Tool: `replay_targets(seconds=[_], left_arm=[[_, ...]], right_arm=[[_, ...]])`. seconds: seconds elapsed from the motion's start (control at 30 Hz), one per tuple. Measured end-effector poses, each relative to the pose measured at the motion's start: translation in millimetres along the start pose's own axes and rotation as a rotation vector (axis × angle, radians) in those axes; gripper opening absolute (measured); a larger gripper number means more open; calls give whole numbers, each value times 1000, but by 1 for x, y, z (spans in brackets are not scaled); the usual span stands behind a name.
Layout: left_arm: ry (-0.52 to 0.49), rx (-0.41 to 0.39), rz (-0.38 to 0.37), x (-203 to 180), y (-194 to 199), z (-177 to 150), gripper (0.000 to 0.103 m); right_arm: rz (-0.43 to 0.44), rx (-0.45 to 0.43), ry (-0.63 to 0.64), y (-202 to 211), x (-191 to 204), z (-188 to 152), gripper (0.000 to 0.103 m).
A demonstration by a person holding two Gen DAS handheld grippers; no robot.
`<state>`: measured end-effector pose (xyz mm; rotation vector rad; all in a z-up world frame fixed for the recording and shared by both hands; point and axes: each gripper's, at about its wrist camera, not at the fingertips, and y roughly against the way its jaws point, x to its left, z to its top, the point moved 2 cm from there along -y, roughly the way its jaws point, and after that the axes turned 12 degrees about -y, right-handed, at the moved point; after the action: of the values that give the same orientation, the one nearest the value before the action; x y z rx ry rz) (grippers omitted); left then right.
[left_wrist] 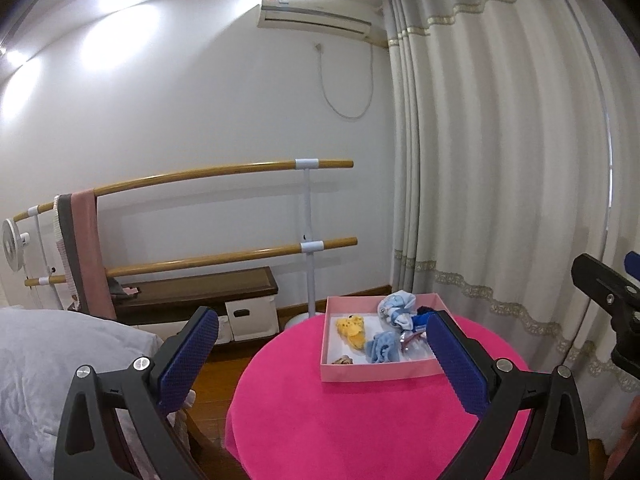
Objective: Organize soft objects
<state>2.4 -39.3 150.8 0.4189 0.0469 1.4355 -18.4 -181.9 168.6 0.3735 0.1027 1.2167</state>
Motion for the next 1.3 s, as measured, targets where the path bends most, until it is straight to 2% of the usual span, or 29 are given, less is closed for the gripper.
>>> replay_targets(seconds=[0.47, 0.9, 1.3], left_arm=[[15, 9, 2, 5, 3, 3, 103], [-20, 51, -11, 3, -9, 11, 103], [1, 53, -60, 12, -11, 12, 103]], right_arm=[[-1, 10, 8, 3, 1, -5, 103], [0, 20, 11, 4, 3, -7, 103], [-2, 29, 14, 2, 2, -11, 103]])
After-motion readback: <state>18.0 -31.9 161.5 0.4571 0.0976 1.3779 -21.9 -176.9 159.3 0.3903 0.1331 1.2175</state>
